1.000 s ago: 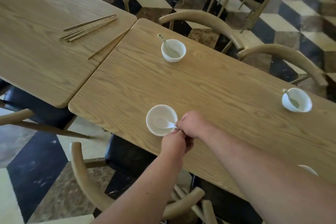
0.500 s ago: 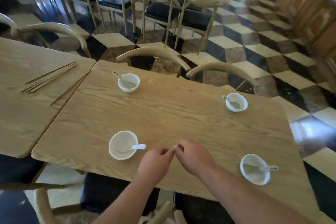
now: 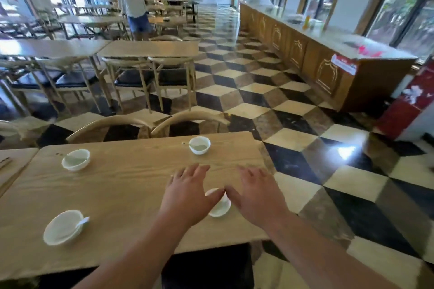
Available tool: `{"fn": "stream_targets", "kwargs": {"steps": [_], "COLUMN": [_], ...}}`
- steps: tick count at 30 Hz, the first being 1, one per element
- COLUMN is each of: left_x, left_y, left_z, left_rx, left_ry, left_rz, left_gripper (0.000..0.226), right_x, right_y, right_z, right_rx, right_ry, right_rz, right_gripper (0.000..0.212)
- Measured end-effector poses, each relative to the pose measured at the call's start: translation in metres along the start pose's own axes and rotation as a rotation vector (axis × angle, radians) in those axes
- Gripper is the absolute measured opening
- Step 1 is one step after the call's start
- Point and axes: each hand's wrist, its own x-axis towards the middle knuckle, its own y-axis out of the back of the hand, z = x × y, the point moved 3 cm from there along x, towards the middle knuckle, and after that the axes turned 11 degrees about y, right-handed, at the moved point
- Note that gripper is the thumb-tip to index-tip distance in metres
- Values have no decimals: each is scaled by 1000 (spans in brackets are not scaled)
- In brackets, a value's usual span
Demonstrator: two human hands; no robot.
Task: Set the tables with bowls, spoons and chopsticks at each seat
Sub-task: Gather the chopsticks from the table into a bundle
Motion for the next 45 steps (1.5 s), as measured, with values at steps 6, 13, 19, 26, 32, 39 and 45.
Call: {"fn": "stream_targets", "kwargs": {"steps": [6,13,19,26,32,39,45], "left_x": [-59,-74,-15,102,182,268,349], "left_y": [-24,-48,-88,-126,-129,-143,-160], "left_z": [162,315,391,490,562,610,642], "left_rx": [46,110,183,67,54,75,114], "left_ry": [-118,-241,-324,-307,-348,-266,-88], "left_rz": [-66,-101,-96,-132,-177,-191,-165], "left_gripper": [95,97,96,105,98,93,87], "right_x": [-122,-185,-168,-101,-37,37,131], "right_y": [67,133,137,147,188,187,163], "right_z": [133,252,334,449,533,618,708], "right_rx": [-45,-29,-35,-113,-146,-69,-20], "right_ry": [-139,-323,-427,-477,-495,-444,-279], "right_rz": [-48,22,29,-79,-75,-66,-91], "right_gripper": [94,103,105,99,83,82,90]}}
